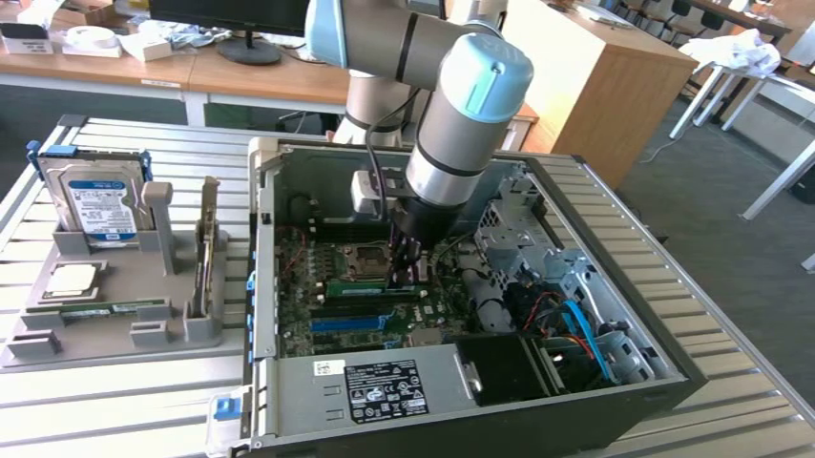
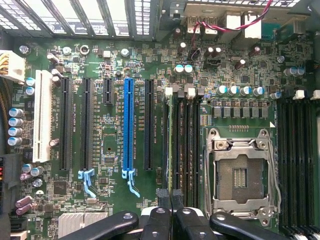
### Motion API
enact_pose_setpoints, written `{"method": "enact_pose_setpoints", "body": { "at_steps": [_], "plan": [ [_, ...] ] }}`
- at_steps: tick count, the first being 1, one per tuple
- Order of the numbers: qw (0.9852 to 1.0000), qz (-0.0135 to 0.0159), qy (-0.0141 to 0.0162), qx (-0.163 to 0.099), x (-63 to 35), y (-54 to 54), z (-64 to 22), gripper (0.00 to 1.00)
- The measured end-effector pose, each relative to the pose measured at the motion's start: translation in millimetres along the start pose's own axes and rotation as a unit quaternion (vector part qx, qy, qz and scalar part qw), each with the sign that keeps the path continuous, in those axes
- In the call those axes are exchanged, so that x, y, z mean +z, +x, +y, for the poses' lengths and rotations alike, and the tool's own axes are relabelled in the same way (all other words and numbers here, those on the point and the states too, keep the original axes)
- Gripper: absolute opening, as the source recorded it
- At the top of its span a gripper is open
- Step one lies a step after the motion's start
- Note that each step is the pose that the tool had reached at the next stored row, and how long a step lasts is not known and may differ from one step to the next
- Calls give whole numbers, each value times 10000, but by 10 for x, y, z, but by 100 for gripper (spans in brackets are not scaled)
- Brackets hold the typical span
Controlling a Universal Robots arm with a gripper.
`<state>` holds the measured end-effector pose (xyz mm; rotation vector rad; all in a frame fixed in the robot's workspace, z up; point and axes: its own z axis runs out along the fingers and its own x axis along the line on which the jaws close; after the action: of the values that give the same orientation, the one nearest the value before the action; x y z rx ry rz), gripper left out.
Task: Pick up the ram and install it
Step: 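Insert the ram into the slot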
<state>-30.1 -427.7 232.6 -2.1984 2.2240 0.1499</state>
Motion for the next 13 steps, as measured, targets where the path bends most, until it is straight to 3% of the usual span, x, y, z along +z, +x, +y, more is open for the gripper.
{"method": "enact_pose_setpoints", "body": {
  "at_steps": [13],
  "plan": [
    [10000, 0, 0, 0, 8, -5, 0, 11]
  ]
}}
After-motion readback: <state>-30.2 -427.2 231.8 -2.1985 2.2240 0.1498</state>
